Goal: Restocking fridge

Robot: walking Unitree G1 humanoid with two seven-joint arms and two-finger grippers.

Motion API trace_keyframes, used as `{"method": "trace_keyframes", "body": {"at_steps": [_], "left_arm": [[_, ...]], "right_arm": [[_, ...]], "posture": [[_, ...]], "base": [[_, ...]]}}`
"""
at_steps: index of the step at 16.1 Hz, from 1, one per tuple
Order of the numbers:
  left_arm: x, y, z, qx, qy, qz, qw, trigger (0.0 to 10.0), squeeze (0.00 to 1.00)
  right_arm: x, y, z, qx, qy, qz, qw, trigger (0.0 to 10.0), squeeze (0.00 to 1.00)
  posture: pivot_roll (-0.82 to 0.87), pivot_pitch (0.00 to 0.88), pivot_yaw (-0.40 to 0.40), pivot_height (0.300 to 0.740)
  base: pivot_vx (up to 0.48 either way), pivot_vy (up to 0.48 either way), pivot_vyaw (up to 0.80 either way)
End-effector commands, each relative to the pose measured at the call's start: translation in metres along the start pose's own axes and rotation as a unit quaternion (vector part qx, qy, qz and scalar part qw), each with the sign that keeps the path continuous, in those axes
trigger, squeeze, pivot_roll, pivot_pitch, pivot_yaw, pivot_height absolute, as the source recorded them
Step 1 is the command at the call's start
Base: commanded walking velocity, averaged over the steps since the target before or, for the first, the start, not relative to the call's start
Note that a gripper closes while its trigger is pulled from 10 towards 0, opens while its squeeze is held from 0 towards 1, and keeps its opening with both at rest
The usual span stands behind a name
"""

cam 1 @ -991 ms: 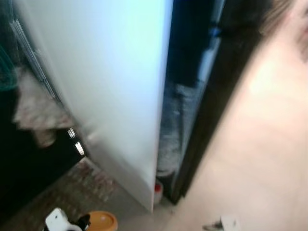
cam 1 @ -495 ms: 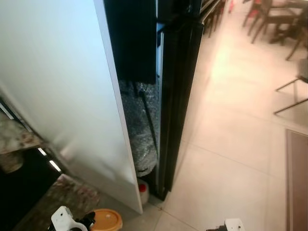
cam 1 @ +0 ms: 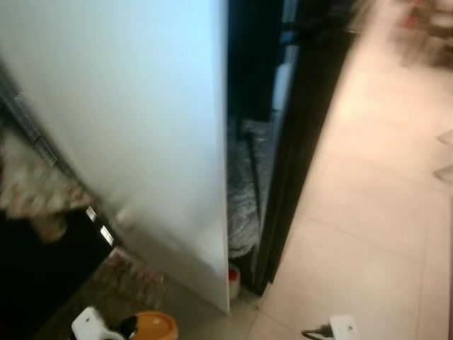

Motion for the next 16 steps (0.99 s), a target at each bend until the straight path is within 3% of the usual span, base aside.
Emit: {"method": "trace_keyframes", "body": {"at_steps": [1,8,13,14,15,16], "left_arm": [[-0.007,-0.002,0.001,-0.005,0.006,0.009,1.0,10.0,0.0],[-0.01,-0.002,0.0,-0.006,0.014,0.014,1.0,10.0,0.0],[-0.009,-0.002,-0.001,-0.006,0.017,0.015,1.0,10.0,0.0],[-0.01,-0.002,0.0,-0.006,0.016,0.016,1.0,10.0,0.0],[-0.01,-0.002,-0.001,-0.006,0.017,0.016,1.0,10.0,0.0],[-0.01,-0.002,-0.001,-0.006,0.017,0.017,1.0,10.0,0.0]], "right_arm": [[-0.004,0.001,0.001,0.004,0.008,0.002,1.0,10.0,0.0],[0.0,0.0,0.004,0.02,0.013,-0.024,0.999,10.0,0.0],[0.01,-0.006,0.019,0.12,0.075,-0.091,0.986,10.0,0.0],[0.009,-0.004,0.054,0.174,0.064,-0.098,0.978,10.0,0.0],[0.011,-0.01,0.121,0.276,0.042,-0.112,0.954,10.0,0.0],[0.012,-0.015,0.141,0.312,0.03,-0.121,0.942,10.0,0.0]], "posture": [[0.04,0.0,0.043,0.74],[0.03,0.0,0.045,0.74],[0.03,0.0,0.044,0.74],[0.02,0.0,0.045,0.74],[0.02,0.0,0.045,0.74],[0.01,0.0,0.047,0.74]], "base": [[0.0,0.274,-0.69],[0.0,0.152,0.0],[0.0,0.0,0.0],[0.0,0.0,0.0],[0.0,0.0,0.0],[0.0,0.0,0.0]]}}
Point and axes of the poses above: a point about 5 cm out from each wrist's last joint towards the gripper, its own y axis pointing out of the wrist towards the gripper, its own z axis along the axis of the wrist's last joint, x = y × z, the point moved 2 cm from there along y, pointing out of the wrist towards the gripper
